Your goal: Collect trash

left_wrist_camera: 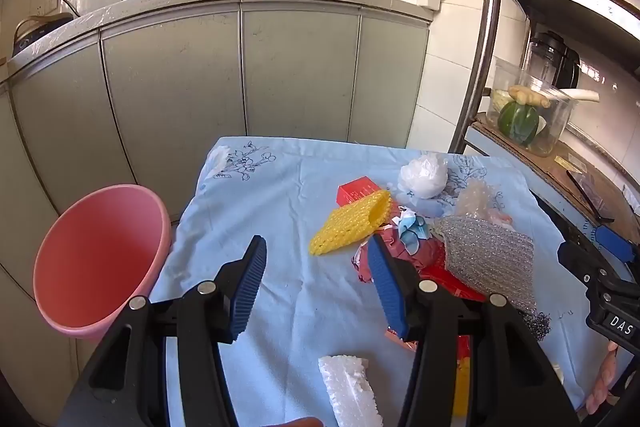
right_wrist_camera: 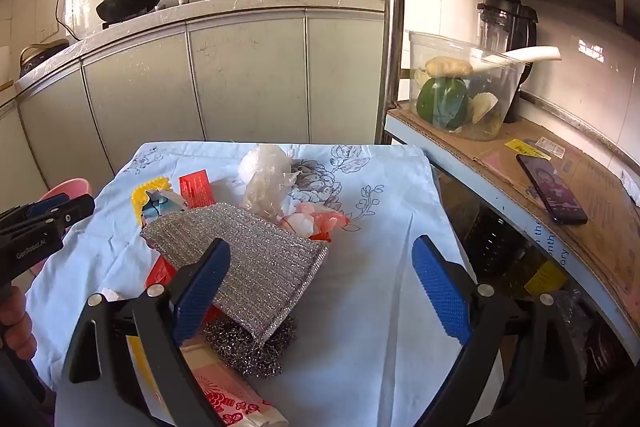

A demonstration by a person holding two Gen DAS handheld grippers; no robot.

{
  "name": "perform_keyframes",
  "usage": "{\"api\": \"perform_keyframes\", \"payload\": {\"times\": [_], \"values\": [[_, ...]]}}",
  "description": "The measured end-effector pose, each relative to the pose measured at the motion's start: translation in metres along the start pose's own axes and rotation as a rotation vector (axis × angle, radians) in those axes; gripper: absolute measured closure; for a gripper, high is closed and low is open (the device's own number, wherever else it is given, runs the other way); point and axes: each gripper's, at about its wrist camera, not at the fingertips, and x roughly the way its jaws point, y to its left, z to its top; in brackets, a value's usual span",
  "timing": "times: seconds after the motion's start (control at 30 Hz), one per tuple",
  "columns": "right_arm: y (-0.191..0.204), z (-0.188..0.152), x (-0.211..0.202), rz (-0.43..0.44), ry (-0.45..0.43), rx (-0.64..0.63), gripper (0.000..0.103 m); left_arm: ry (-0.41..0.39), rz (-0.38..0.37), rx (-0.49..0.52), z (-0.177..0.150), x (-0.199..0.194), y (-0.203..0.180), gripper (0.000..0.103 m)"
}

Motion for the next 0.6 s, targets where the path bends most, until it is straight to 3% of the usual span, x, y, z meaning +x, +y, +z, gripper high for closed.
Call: {"api": "perform_keyframes", "payload": {"times": [0.6], "values": [[0.0017, 0.0030, -0.0002, -0.002, 0.000, -0.007, 0.010, -0.002, -0.011, -0.003, 0.0018, -0.0010, 0.0039, 0.050]]}}
